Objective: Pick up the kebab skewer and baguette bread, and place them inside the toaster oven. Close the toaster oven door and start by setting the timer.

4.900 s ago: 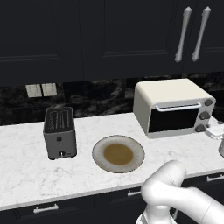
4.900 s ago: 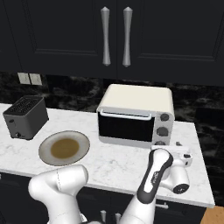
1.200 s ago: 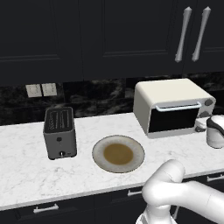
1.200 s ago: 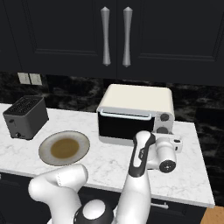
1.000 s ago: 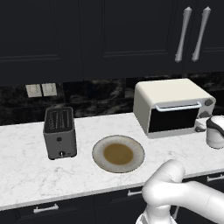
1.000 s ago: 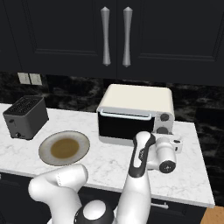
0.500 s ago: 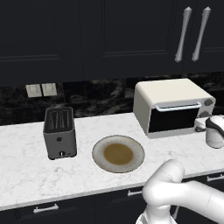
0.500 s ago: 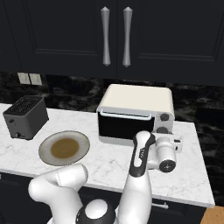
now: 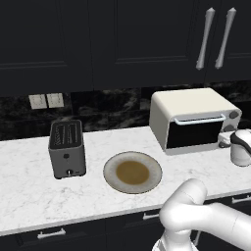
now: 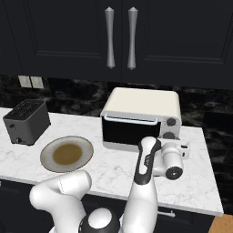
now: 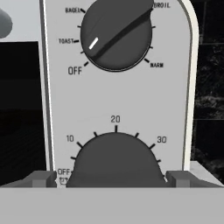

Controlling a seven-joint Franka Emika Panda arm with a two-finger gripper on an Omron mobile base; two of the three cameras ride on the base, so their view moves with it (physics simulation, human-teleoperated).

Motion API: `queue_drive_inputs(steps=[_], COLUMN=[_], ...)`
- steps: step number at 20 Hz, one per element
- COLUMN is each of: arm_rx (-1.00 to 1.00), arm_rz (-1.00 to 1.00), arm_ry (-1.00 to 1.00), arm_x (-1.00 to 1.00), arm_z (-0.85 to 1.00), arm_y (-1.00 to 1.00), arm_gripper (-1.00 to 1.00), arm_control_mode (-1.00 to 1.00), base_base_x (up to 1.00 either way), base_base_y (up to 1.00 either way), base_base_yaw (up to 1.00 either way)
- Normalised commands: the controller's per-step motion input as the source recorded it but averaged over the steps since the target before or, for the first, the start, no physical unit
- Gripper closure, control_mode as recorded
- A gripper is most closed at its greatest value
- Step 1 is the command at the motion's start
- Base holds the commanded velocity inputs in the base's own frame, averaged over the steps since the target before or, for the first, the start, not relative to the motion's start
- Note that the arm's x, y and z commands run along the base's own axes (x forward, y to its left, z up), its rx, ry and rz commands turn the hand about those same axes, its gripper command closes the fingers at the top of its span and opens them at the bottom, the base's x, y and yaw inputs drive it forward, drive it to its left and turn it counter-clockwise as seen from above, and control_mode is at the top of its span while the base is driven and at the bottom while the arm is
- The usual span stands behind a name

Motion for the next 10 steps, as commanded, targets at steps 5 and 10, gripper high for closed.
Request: queue_drive_inputs(steps=[5,10], arm_rx=[0.00,0.00], arm_rz=[0.00,0.00], arm_ry=[0.00,0.00], arm_x=[0.00,0.00], arm_z=[0.00,0.00], arm_y=[0.00,0.00], arm_gripper=[1.00,1.00], arm_control_mode=[-1.00,-1.00], base_base_x=[0.00,0.00], base_base_y=[0.00,0.00], base_base_yaw=[0.00,0.00])
